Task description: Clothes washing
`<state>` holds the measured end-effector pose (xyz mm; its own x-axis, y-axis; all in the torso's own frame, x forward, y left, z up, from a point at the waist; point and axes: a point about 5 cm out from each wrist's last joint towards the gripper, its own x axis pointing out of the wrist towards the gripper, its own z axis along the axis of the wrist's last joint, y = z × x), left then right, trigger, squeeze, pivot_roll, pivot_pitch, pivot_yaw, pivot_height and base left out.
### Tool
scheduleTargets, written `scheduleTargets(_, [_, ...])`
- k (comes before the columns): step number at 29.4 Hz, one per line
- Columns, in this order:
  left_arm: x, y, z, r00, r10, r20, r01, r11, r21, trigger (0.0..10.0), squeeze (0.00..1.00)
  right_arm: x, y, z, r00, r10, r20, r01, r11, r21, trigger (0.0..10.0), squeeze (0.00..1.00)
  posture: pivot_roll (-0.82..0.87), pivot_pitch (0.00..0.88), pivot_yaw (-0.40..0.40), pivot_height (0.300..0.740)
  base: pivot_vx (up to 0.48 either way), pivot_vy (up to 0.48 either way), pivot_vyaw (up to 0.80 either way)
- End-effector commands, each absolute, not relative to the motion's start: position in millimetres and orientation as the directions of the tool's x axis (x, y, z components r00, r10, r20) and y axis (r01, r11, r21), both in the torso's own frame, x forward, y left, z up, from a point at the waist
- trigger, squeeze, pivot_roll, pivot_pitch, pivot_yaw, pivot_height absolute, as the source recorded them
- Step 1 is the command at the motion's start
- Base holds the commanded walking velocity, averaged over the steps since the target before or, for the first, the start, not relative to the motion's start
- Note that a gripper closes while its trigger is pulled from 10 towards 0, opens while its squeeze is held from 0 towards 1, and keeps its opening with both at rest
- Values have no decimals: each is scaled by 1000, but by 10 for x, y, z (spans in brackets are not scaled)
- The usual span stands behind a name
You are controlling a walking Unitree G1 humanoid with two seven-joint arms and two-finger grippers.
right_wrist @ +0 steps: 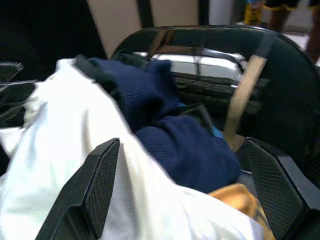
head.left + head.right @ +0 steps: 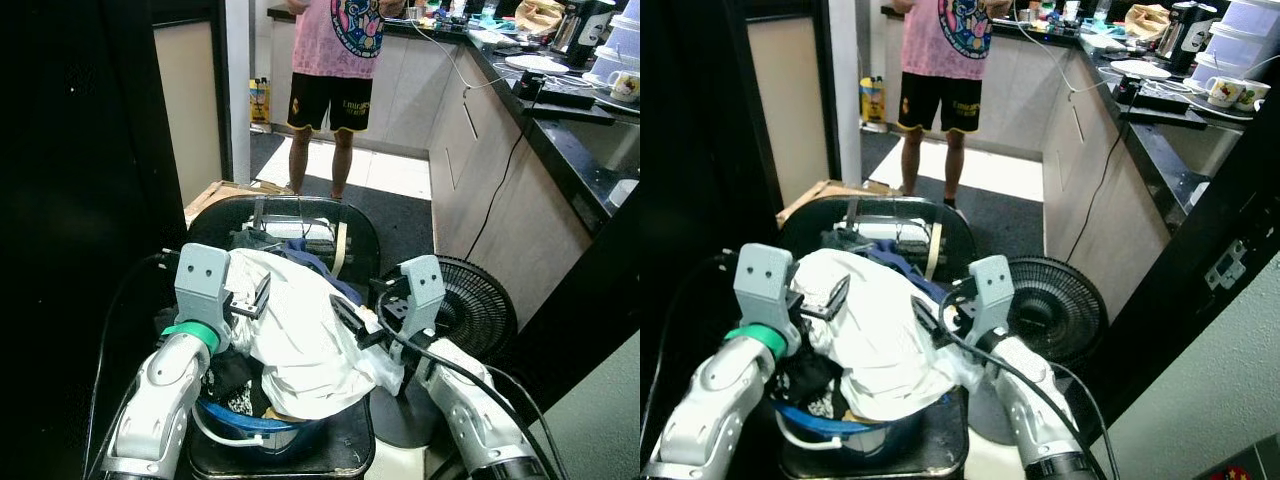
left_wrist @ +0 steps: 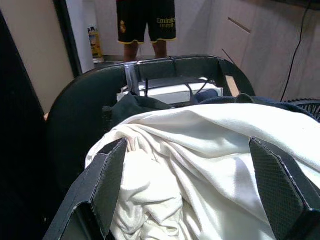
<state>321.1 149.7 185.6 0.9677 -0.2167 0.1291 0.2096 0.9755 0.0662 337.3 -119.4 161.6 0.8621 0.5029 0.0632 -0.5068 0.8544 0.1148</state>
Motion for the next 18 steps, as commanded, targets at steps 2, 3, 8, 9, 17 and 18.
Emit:
scheduleTargets(2, [3194,1471,1827,966,-231,114,225,972,62,10000,0,3366,-1232,1578,870,491,48,-493,859,136,10000,0,-1,61,-29,740,0,0,0])
scheduleTargets(3, [3194,1471,1827,966,-231,114,225,972,62,10000,0,3366,-1232,1578,870,491,48,-493,859,136,10000,0,-1,61,-29,740,0,0,0])
scheduleTargets(8, [3206,1461,1818,968,-228,109,220,972,77,10000,0,3318,-1154,1504,811,585,29,-583,802,132,10000,0,-1,62,-28,740,0,0,0])
scheduleTargets(9, [3207,1461,1818,968,-228,109,220,972,78,10000,0,3281,-1103,1472,783,622,20,-619,775,128,10000,0,0,59,-29,740,0,0,0])
scheduleTargets(17, [3198,1454,1807,967,-234,105,226,971,83,10000,0,3190,-1013,1307,743,667,-49,-661,744,99,10000,0,2,56,-31,740,0,0,0])
scheduleTargets(18, [3198,1454,1807,967,-234,105,226,971,83,10000,0,3190,-1013,1307,743,667,-49,-661,744,99,10000,0,2,56,-31,740,0,0,0])
